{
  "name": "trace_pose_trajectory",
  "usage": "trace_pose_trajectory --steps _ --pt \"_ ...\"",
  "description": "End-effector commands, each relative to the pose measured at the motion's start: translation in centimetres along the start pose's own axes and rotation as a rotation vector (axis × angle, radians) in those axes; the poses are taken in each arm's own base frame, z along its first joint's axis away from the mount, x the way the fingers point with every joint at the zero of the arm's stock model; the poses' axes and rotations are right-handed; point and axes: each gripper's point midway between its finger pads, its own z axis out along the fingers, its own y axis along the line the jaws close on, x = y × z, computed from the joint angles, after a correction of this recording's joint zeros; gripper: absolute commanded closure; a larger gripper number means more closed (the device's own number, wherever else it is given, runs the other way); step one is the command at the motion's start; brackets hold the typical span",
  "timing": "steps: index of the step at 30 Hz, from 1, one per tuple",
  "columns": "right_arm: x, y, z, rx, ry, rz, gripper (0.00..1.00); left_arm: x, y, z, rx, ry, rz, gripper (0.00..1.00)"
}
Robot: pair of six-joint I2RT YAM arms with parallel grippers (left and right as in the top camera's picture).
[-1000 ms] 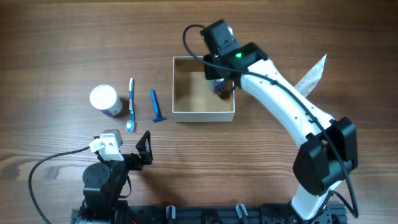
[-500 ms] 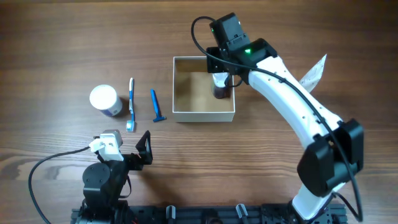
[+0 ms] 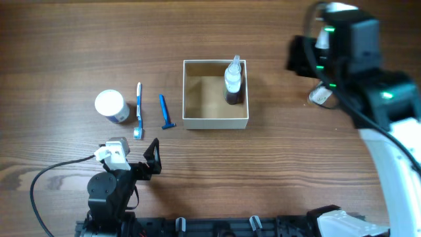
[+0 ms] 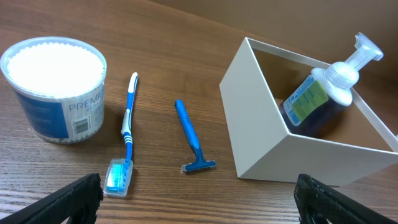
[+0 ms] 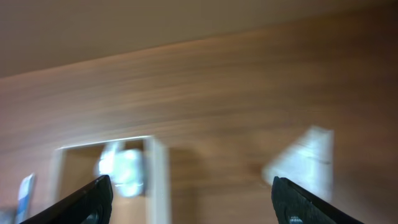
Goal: Pack container
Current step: 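Grasp the white lotion tube with the right gripper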
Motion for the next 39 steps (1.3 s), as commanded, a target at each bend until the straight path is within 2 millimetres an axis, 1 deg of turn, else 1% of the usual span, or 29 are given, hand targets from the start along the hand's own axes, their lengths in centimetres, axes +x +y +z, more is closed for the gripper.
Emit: trace_pose_trajectory --steps 1,2,3,4,8,9,11,13,15,17,18,19,22,23,25,27,30,34,35,36,38,39 --pt "0.6 -5.7 1.7 0.171 0.056 0.101 0.18 -0.2 0.0 -0.1 0.003 -0.008 0.01 0.0" --pt "0.9 -6.3 2.3 0.184 0.075 0.113 0.19 -0.2 0.0 -0.1 0.003 -0.008 0.01 0.0" --pt "1.6 -7.3 3.3 0.203 0.11 0.129 0.19 -0.2 0.0 -0.1 0.003 -0.008 0.01 0.0" --pt "2.1 -7.7 4.0 0.214 0.134 0.135 0.19 -0.2 0.0 -0.1 0.003 -0.008 0.01 0.0" --pt "5.5 -9.6 8.2 0.28 0.279 0.144 0.2 -0.2 0.0 0.0 0.003 -0.008 0.01 0.0" --pt "6.1 -10.2 9.1 0.303 0.308 0.145 0.22 -0.2 0.0 -0.1 0.003 -0.008 0.01 0.0" --pt "6.8 -11.5 10.8 0.364 0.34 0.173 0.24 -0.2 0.0 0.0 0.003 -0.008 0.01 0.0" --pt "7.2 -11.7 12.3 0.358 0.362 0.184 0.27 -0.2 0.0 0.0 0.003 -0.008 0.01 0.0" --pt "7.7 -12.0 13.5 0.361 0.383 0.188 0.33 -0.2 0.0 0.0 0.003 -0.008 0.01 0.0" --pt "7.9 -12.0 14.4 0.363 0.393 0.188 0.42 -0.2 0.0 0.0 0.003 -0.008 0.01 0.0" --pt "8.0 -12.0 14.5 0.364 0.393 0.188 0.53 -0.2 0.0 -0.1 0.003 -0.008 0.01 0.0" --pt "8.0 -12.0 14.6 0.364 0.393 0.188 0.68 -0.2 0.0 -0.1 0.003 -0.008 0.01 0.0" --pt "7.5 -11.9 14.3 0.359 0.374 0.19 0.91 -0.2 0.0 0.0 0.003 -0.008 0.01 0.0" --pt "7.2 -11.9 14.1 0.356 0.362 0.192 0.96 -0.2 0.0 0.0 0.003 -0.008 0.01 0.0" --pt "6.7 -11.8 13.5 0.349 0.341 0.19 0.95 -0.2 0.0 0.0 0.003 -0.008 0.01 0.0" --pt "6.1 -11.5 12.5 0.332 0.315 0.193 0.96 -0.2 0.0 -0.1 0.003 -0.008 0.01 0.0" --pt "4.9 -9.9 9.9 0.264 0.262 0.188 0.96 -0.2 0.0 -0.1 0.003 -0.008 0.01 0.0" --pt "3.0 -6.6 4.7 0.15 0.136 0.157 0.96 -0.2 0.0 -0.1 0.003 -0.008 0.01 0.0" --pt "2.5 -5.3 2.6 0.106 0.088 0.14 0.96 -0.2 0.0 -0.1 0.003 -0.008 0.01 0.0" --pt "2.3 -4.5 1.2 0.074 0.061 0.126 0.96 -0.2 0.0 0.0 0.003 -0.008 0.01 0.0" --pt "1.9 -2.2 -2.4 -0.012 -0.013 0.076 0.96 -0.2 0.0 0.0 0.003 -0.008 0.01 0.0" --pt "1.9 -1.2 -3.9 -0.054 -0.043 0.046 0.96 -0.2 0.0 -0.1 0.003 -0.008 0.01 0.0"
